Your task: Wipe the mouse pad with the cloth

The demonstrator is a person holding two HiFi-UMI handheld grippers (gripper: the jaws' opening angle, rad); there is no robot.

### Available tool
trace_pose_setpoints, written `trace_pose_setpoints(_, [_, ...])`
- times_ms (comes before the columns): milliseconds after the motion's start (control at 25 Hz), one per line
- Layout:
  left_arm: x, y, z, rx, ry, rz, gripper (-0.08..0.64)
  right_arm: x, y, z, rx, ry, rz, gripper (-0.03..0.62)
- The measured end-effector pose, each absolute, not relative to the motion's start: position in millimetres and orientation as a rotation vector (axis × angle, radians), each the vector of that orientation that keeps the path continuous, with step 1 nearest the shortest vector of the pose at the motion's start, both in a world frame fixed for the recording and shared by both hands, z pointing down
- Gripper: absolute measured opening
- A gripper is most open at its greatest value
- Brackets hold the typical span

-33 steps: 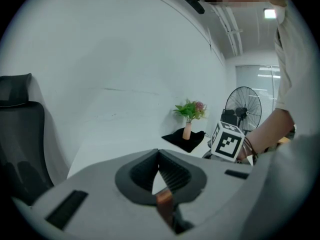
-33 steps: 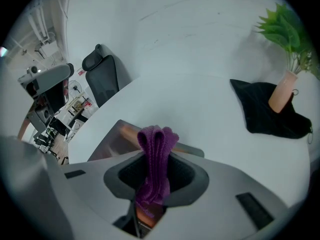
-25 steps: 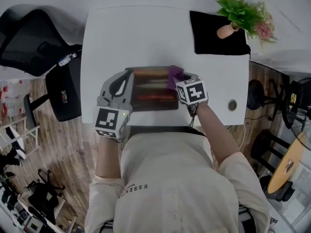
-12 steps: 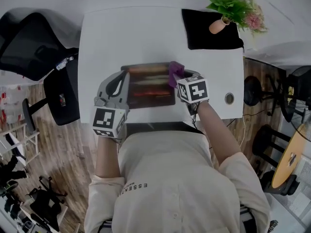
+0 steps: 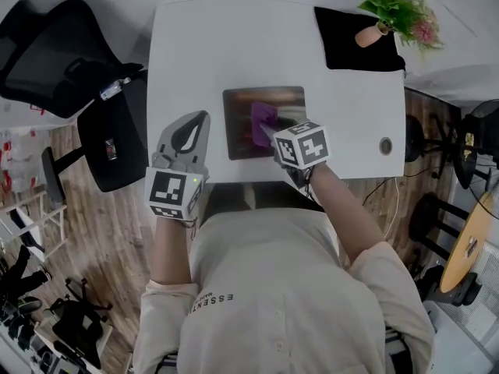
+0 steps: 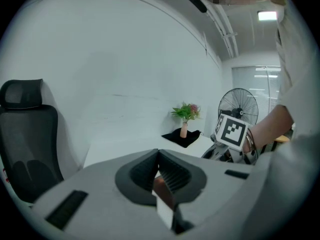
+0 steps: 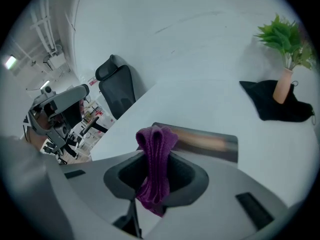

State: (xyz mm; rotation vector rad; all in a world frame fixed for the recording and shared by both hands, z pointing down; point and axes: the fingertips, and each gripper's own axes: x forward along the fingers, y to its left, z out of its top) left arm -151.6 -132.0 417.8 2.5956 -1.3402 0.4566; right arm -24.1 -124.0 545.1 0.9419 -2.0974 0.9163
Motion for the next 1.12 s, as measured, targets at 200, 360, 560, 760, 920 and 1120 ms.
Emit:
trace_pose_setpoints(200, [-188.3,-119.5,426.9,2.558,-1.355,0.475,0.002,-72.6,-120.1,558.0,0.886,-2.1,0.943,0.103])
trace_pose_setpoints(360, [-203.9,-115.7,431.4,2.555,-1.347,0.46,0.002,-95.8,-123.4,571.3,0.86,-2.083,0.964,0.101])
trace_pose_setpoints(560, [-208.0,-114.9,431.4,2.566,-1.338,0.428,0.002,-101.0,-128.5,587.8,0.857,-2.041,0.925,0.103])
trace_pose_setpoints(760, [-202.9,-116.5,435.1,2.556,-1.336,0.438,0.002,-98.7,-131.8,592.0,0.834,-2.041,0.855,0.106])
trace_pose_setpoints(920, [-194.2,-118.6,435.9,2.558,-1.33,0.441,0.002,-89.9,-131.5,592.4,0.839,-2.043,0.855,0.106])
trace_pose_setpoints(1120, [-177.2,-120.8,435.3,2.57,-1.312,0.421,0.002,-68.4,-133.0,592.7,0.854,-2.026,0.86,0.107])
